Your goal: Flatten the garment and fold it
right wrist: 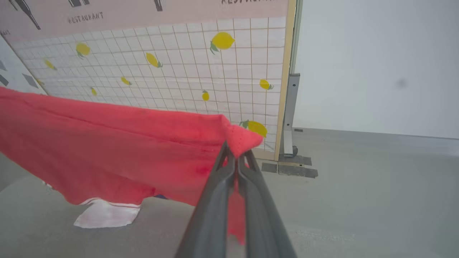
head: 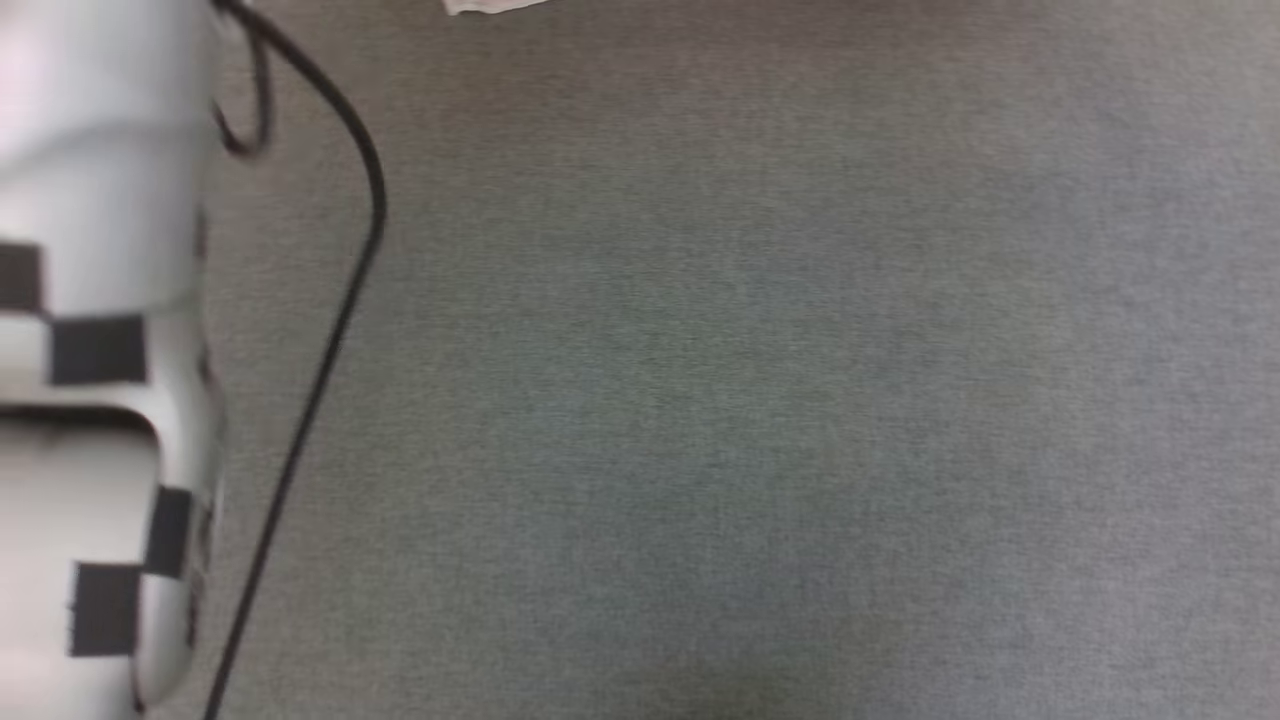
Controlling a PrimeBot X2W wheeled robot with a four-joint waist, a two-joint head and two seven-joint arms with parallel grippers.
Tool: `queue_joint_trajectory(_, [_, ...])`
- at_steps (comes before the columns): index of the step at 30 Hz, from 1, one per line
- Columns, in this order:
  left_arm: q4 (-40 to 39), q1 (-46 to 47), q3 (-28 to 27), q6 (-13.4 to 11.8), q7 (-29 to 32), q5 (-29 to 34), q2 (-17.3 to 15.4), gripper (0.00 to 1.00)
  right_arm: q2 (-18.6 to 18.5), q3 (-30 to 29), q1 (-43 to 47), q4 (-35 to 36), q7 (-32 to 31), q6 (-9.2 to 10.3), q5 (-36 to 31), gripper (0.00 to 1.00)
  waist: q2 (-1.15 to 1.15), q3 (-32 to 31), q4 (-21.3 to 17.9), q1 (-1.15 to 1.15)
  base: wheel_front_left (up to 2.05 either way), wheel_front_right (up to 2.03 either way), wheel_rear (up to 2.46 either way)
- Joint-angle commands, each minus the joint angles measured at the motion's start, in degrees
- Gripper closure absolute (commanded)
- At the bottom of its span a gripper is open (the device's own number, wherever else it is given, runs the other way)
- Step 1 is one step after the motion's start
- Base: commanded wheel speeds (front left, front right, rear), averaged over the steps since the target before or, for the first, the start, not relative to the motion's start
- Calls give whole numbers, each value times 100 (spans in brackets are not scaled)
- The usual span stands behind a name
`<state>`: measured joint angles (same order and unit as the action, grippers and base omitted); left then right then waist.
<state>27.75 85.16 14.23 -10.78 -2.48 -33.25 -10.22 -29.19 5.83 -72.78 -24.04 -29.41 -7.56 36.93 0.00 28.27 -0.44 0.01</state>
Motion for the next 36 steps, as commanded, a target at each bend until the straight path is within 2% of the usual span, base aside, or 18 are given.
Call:
queue_joint_trajectory(1, [31, -283, 47, 95, -50, -44, 22, 100, -183, 125, 406, 99, 118, 8, 57, 100, 0, -144, 163, -1, 0, 0, 0])
queue_joint_trajectory(7, [-102, -1728, 218, 462, -246, -234, -16, 100, -557, 365, 2109, 492, 705, 8, 564, 100, 0, -687, 355, -1, 0, 0, 0])
queue_joint_trajectory(12, [-587, -3489, 48, 505, -371, -706, -4, 100, -448, 417, 3660, 779, 1114, 8, 897, 100, 0, -1287, 347, -1, 0, 0, 0])
queue_joint_trajectory(18, [-1454, -5940, -104, 262, -368, -1271, 141, 100, -77, 258, 5286, 885, 1462, 8, 1000, 100, 0, -1888, 317, -1, 0, 0, 0])
queue_joint_trajectory(24, [-2207, -8030, -190, -29, -124, -1766, 195, 100, 268, -22, 6539, 864, 1667, 8, 706, 100, 0, -2227, 255, -1, 0, 0, 0])
queue_joint_trajectory(30, [-2567, -9374, -137, -397, 196, -1764, -100, 100, 434, -344, 7528, 958, 1445, 8, 407, 100, 0, -2446, 288, -1, 0, 0, 0])
queue_joint_trajectory(36, [-2782, -10067, 15, -672, 697, -1739, -402, 100, 466, -563, 8257, 1209, 897, 8, 291, 100, 0, -2532, 266, -1, 0, 0, 0])
